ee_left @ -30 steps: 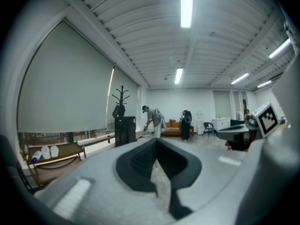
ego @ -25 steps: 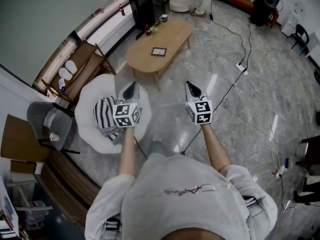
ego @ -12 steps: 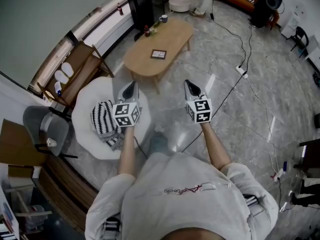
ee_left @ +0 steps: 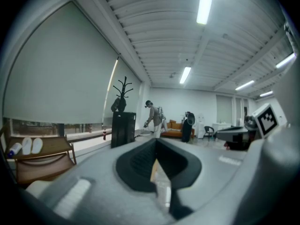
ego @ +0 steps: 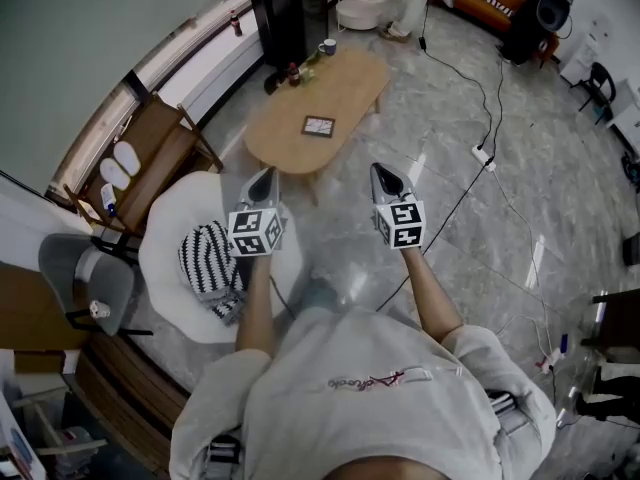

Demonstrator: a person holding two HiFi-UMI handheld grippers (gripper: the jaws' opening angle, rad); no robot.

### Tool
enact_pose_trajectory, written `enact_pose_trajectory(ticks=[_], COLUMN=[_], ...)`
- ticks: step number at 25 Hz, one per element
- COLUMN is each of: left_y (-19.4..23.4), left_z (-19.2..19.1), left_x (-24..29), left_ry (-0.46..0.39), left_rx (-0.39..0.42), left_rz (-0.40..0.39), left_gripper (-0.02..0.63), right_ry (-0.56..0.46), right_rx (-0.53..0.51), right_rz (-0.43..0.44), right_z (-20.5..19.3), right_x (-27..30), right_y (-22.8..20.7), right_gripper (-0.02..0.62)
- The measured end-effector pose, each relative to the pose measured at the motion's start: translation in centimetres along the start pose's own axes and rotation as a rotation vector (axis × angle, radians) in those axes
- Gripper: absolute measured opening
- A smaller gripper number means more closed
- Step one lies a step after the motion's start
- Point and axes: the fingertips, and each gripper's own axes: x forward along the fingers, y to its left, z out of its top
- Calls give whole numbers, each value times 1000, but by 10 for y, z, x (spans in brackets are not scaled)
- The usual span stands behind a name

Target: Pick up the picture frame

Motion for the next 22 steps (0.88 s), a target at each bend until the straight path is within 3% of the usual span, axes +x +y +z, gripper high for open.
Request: enact_pose_trajectory(ticks=[22], left_y=[130], left_z=[44], left_x=[174], left_ry=[10], left_rx=[-2], left_rz=[-52], left_gripper=[2], right_ry=[9], right_rx=[0], right_rz=[-38], right_z=[50], right_x=[213], right_y=[-36], right_gripper=[5])
